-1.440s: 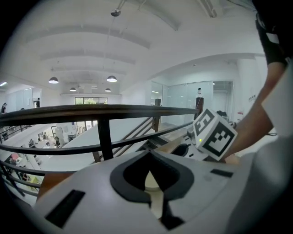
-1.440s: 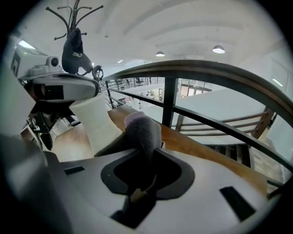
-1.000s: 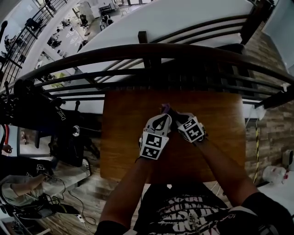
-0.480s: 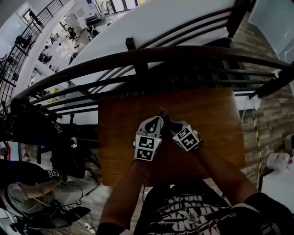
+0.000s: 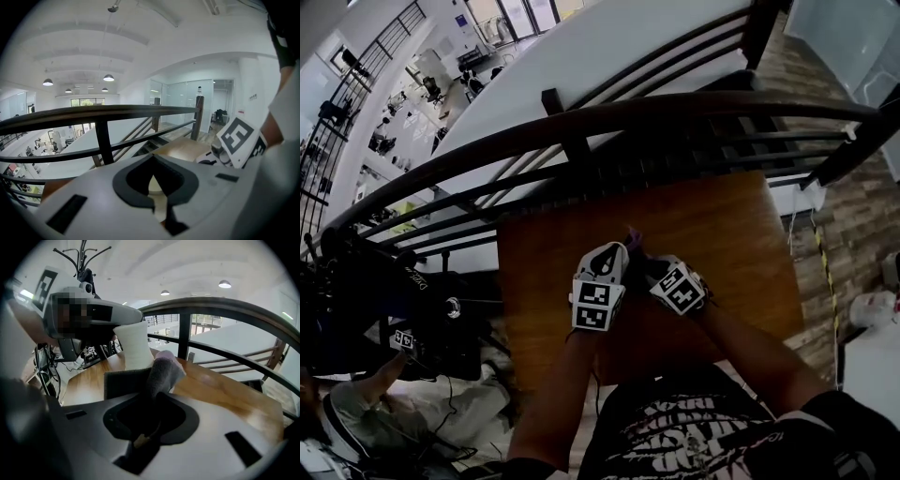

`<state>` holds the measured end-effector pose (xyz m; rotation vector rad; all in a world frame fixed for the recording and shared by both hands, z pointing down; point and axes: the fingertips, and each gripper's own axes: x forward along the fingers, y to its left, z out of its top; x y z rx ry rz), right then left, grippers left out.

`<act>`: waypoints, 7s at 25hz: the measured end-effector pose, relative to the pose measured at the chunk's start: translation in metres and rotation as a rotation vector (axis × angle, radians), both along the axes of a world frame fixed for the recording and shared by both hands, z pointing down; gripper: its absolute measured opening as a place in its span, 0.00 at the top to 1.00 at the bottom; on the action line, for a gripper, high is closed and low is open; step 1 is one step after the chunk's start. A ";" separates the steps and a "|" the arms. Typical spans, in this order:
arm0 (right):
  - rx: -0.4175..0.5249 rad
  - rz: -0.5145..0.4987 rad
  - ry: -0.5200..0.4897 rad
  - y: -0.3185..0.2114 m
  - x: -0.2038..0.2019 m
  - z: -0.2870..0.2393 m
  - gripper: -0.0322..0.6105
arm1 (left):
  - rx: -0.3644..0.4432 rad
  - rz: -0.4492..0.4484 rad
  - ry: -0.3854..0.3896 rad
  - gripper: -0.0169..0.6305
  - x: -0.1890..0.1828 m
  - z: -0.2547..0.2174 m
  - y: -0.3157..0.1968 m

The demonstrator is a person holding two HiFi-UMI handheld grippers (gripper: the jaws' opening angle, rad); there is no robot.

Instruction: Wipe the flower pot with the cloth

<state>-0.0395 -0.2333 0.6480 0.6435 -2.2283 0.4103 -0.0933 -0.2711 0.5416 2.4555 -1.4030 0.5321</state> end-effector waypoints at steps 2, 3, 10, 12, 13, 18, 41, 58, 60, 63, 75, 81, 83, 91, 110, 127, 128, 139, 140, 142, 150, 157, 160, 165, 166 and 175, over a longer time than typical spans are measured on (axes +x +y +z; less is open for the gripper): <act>-0.003 0.006 -0.003 0.002 -0.001 -0.001 0.85 | -0.002 0.004 0.002 0.98 0.000 0.000 0.001; -0.005 0.007 -0.005 0.004 -0.002 -0.002 0.85 | -0.003 0.004 0.004 0.98 0.000 -0.001 0.001; -0.011 0.012 -0.009 0.011 -0.005 0.001 0.85 | -0.008 0.012 0.010 0.98 0.002 0.002 0.002; -0.012 0.009 -0.008 0.013 -0.005 0.004 0.85 | -0.008 0.013 0.011 0.98 0.004 0.005 0.002; -0.013 0.007 -0.007 0.014 -0.005 0.004 0.85 | -0.009 0.013 0.012 0.98 0.004 0.005 0.002; -0.027 -0.012 -0.007 0.026 -0.015 0.002 0.85 | -0.010 0.017 0.011 0.98 0.002 0.000 0.002; -0.055 -0.206 0.016 0.064 -0.063 0.011 0.86 | -0.015 0.016 0.011 0.98 0.004 -0.002 0.003; -0.054 -0.107 0.036 0.027 -0.015 0.016 0.86 | 0.002 0.009 0.005 0.98 0.002 -0.002 0.002; -0.046 -0.096 0.036 0.017 -0.011 0.014 0.86 | 0.002 0.008 0.004 0.98 0.002 -0.002 0.002; -0.039 -0.088 0.035 0.006 -0.009 0.012 0.86 | 0.003 0.005 0.002 0.98 0.001 -0.002 0.002; -0.002 -0.117 0.050 -0.030 -0.013 0.009 0.86 | -0.003 -0.008 0.025 0.98 -0.002 -0.003 0.000; 0.007 -0.126 0.035 -0.047 -0.019 0.006 0.87 | 0.002 -0.020 0.032 0.98 0.001 0.004 -0.001; 0.008 -0.126 0.031 -0.051 -0.021 0.006 0.87 | -0.002 -0.023 0.029 0.98 0.002 0.005 -0.001; 0.017 -0.138 0.019 -0.062 -0.028 0.001 0.87 | 0.003 -0.029 0.011 0.98 0.003 -0.001 0.000; -0.027 -0.121 0.014 -0.011 -0.008 0.010 0.87 | 0.001 -0.028 -0.012 0.98 0.004 -0.005 0.003; -0.078 -0.239 0.002 0.059 -0.037 0.016 0.87 | -0.007 -0.006 -0.003 0.98 0.011 0.007 0.004; -0.075 -0.256 0.007 0.060 -0.041 0.015 0.87 | -0.005 -0.004 -0.002 0.98 0.011 0.007 0.003; -0.070 -0.339 0.009 0.069 -0.072 0.019 0.87 | -0.007 -0.006 0.000 0.98 0.006 0.010 0.001; -0.065 -0.349 0.013 0.069 -0.072 0.020 0.87 | -0.006 -0.005 -0.001 0.98 0.006 0.010 0.002; -0.057 -0.365 0.018 0.069 -0.068 0.020 0.87 | -0.001 0.000 -0.003 0.98 0.007 0.007 0.001; -0.058 -0.324 0.070 0.046 -0.027 0.028 0.87 | 0.019 -0.003 -0.011 0.98 0.005 0.000 0.001; -0.035 -0.244 0.063 0.014 -0.013 0.023 0.87 | 0.024 -0.003 -0.006 0.98 0.004 0.004 0.003; -0.017 -0.226 0.064 -0.004 -0.007 0.021 0.87 | 0.017 -0.007 -0.004 0.98 0.006 0.004 0.002; -0.002 -0.209 0.057 -0.023 -0.009 0.014 0.87 | 0.014 -0.011 -0.002 0.98 0.007 0.003 0.004; 0.001 -0.208 0.057 -0.026 -0.010 0.014 0.87 | 0.017 -0.011 -0.006 0.98 0.007 0.004 0.003; 0.020 -0.222 0.072 -0.051 -0.014 0.014 0.87 | 0.019 -0.018 0.001 0.98 0.010 0.002 -0.001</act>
